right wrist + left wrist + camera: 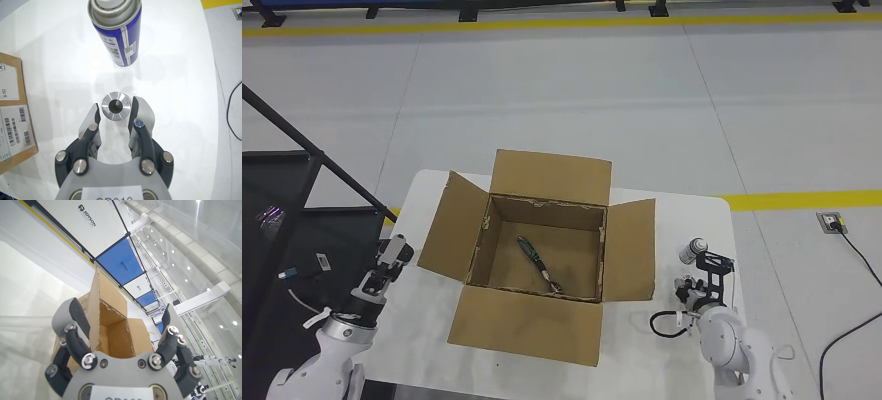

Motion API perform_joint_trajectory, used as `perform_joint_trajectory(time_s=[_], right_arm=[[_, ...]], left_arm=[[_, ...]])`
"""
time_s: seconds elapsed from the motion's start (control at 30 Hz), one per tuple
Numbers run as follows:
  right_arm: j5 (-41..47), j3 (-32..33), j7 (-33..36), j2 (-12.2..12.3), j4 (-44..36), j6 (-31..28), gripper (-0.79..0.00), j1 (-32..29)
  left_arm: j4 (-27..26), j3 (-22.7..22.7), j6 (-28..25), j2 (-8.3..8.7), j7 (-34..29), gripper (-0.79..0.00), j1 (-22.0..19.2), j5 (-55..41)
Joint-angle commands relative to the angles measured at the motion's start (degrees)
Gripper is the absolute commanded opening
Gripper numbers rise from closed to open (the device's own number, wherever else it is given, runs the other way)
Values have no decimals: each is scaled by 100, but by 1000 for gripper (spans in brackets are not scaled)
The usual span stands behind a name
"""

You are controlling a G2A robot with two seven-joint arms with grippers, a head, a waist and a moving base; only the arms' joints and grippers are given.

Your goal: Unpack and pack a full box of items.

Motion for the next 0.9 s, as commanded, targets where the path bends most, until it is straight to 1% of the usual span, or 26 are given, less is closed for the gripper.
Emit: perform_joint_trajectory(time_s=[0.0, 0.03, 0.1, 0.13, 0.2, 0.27, 0.33, 0.4, 0.5, 0.57, 0.67, 0.77, 0.87], right_arm=[[-15, 1, -31, 5, -135, 53, -296, -52], [-36, 9, -59, 7, -233, 128, -225, -82], [-76, -3, -181, 2, -554, 308, -43, -157], [-123, -30, -239, -1, -740, 397, -9, -222], [-339, -183, -393, -16, -1272, 651, 0, -346], [-646, -397, -510, -21, -1836, 713, 0, -438], [-844, -649, -558, -22, -2323, 533, 0, -456], [-1131, -916, -474, -19, -2653, 335, 0, -329], [-1566, -1476, -47, -38, -2708, -22, 0, 229], [-1657, -1912, 264, -77, -2436, -283, 0, 772], [-1459, -2535, 666, -184, -1613, -642, 0, 1739], [-1007, -3127, 1070, -354, -311, -870, 0, 2791], [-479, -3774, 1353, -603, 1160, -973, 0, 3800]], left_arm=[[2, -2, -7, 2, -5, 0, 1, -16], [3, -3, -8, 3, -8, 0, 1, -22], [-2, -8, -14, 6, -9, 0, 1, -29], [-3, -10, -19, 7, -9, 0, 5, -31], [-11, -16, -22, 9, -9, 0, 16, -36], [-21, -28, -29, 12, -18, 0, 33, -42], [-36, -37, -38, 14, -22, 0, 57, -49], [-55, -50, -58, 16, -12, 0, 87, -43], [-105, -77, -93, 17, 8, 0, 152, -56], [-131, -106, -123, 16, 37, 0, 213, -78], [-166, -150, -184, 14, 70, 0, 323, -121], [-185, -208, -233, 11, 128, 0, 425, -180], [-205, -265, -267, 10, 161, 0, 505, -230]])
